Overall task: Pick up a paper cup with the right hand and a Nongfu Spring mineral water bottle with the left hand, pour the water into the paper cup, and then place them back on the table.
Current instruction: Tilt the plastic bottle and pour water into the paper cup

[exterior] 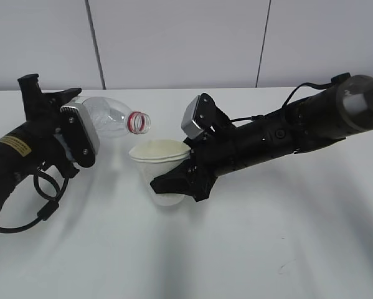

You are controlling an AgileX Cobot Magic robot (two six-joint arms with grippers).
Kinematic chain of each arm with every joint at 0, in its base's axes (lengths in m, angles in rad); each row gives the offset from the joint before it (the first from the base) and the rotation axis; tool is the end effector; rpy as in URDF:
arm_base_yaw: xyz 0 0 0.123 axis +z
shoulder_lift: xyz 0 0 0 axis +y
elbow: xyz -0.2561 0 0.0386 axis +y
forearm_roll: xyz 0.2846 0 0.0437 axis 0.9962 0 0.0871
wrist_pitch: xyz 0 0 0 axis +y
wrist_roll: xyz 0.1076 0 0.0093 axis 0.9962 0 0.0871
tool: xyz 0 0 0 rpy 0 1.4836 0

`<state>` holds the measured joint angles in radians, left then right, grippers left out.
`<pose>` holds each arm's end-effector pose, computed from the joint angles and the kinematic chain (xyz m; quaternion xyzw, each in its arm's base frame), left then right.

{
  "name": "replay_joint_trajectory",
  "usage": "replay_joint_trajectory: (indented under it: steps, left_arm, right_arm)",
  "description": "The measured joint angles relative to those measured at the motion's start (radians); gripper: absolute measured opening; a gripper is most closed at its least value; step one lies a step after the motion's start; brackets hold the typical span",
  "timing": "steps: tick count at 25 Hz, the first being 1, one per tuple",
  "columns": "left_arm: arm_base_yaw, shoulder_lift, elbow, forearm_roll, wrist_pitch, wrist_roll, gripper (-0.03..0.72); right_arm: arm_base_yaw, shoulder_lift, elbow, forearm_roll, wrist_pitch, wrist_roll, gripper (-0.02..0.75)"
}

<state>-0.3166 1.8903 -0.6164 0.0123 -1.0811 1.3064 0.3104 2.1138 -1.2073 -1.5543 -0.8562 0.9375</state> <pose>0.3318 -0.1099 0.0832 0.5432 0.5076 0.3158 0.5895 0.3794 0.2073 0.0743 -0.5136 0.6866 0.3297 0.3952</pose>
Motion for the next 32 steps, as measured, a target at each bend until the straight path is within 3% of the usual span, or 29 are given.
replay_joint_trajectory:
  steps: [23,32]
  left_arm:
    - [0.000,0.002,-0.001,0.011,-0.004,0.169,0.412]
    - [0.000,0.002,-0.001,0.009,-0.004,0.177,0.412]
  right_arm:
    - [0.000,0.000,0.000,-0.029,0.000,0.009,0.444]
    - [0.000,0.000,0.000,-0.043,0.000,0.016,0.444]
